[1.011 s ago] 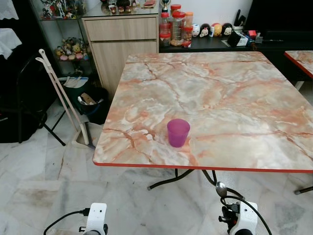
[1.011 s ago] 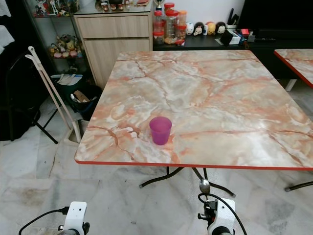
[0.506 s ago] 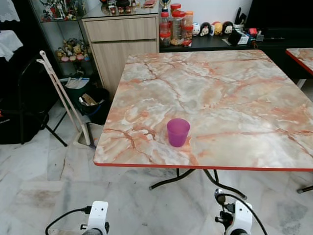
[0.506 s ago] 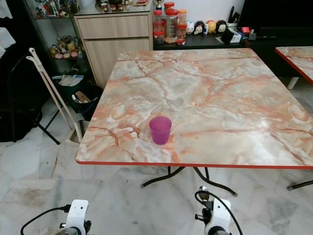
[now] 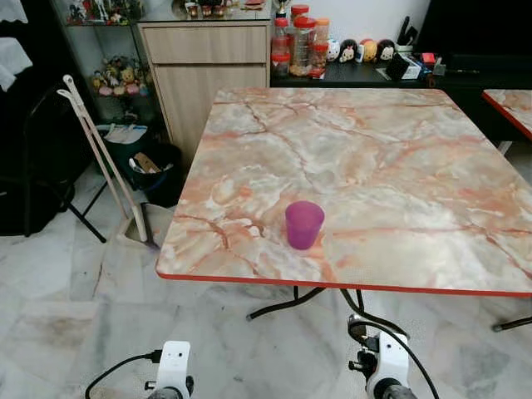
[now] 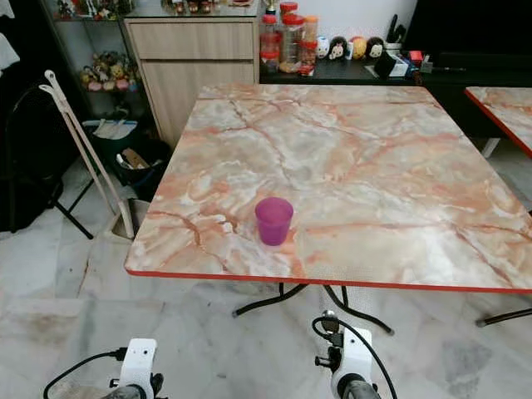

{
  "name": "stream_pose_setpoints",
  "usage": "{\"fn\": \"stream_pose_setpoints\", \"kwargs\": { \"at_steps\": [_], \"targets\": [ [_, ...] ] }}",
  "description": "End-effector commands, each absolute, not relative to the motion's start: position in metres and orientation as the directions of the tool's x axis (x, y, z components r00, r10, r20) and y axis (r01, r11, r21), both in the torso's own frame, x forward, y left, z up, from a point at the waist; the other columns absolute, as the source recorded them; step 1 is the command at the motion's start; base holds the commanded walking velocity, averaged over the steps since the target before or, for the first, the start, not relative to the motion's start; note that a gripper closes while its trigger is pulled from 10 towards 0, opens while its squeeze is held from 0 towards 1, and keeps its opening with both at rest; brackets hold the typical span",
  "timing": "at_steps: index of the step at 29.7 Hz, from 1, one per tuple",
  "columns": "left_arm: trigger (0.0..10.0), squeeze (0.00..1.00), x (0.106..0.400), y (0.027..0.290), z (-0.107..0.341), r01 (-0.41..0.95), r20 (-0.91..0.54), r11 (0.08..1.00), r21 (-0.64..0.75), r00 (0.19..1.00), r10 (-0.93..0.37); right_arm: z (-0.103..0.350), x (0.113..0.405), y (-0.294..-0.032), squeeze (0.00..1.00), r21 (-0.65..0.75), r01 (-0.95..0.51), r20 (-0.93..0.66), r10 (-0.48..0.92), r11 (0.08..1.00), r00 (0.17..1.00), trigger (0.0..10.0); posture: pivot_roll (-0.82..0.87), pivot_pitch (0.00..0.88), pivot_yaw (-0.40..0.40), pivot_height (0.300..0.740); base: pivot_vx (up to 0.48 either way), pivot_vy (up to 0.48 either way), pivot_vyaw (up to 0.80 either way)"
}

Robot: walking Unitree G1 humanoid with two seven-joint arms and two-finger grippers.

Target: Setting the table

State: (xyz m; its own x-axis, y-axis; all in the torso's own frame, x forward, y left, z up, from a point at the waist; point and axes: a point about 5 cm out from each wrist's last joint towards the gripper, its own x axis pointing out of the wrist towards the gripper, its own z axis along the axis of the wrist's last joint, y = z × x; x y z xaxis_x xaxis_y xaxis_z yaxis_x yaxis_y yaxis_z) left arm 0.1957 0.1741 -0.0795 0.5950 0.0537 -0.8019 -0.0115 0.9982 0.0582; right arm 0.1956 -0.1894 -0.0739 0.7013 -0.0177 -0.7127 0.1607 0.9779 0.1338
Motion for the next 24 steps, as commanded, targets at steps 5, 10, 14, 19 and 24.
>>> {"fn": "stream_pose_setpoints", "kwargs": {
  "at_steps": [5,10,14,19,24],
  "targets": [
    [10.0,0.00,0.196,0.176,-0.079,-0.018,-0.804,0.997,0.077,0.589,0.073,-0.074,0.198,-0.187,0.00,0.132,0.168,-0.720,-0.023,0.977,0.694,10.0,-0.08,0.000,-0.018,0.740,0.000,0.000,0.00],
    [10.0,0.00,0.196,0.178,-0.079,0.005,-0.804,0.995,0.104,0.589,0.081,-0.073,0.199,-0.189,0.00,0.135,0.213,-0.718,-0.053,0.968,0.694,10.0,-0.10,0.000,-0.009,0.740,0.000,-0.054,0.00],
    [10.0,0.00,0.197,0.177,-0.079,0.011,-0.804,0.994,0.109,0.589,0.082,-0.075,0.194,-0.191,0.00,0.125,0.216,-0.728,-0.058,0.968,0.683,10.0,-0.11,0.000,-0.002,0.740,0.000,-0.324,0.00],
    [10.0,0.00,0.195,0.179,-0.080,0.012,-0.806,0.993,0.115,0.586,0.086,-0.080,0.185,-0.191,0.00,0.117,0.221,-0.744,-0.062,0.968,0.666,10.0,-0.10,0.000,-0.002,0.740,0.000,-0.434,0.00],
    [10.0,0.00,0.189,0.183,-0.082,0.012,-0.813,0.992,0.125,0.575,0.095,-0.083,0.179,-0.192,0.00,0.107,0.229,-0.756,-0.071,0.967,0.651,10.0,-0.10,0.000,0.009,0.740,0.000,-0.480,0.00]
  ]
}}
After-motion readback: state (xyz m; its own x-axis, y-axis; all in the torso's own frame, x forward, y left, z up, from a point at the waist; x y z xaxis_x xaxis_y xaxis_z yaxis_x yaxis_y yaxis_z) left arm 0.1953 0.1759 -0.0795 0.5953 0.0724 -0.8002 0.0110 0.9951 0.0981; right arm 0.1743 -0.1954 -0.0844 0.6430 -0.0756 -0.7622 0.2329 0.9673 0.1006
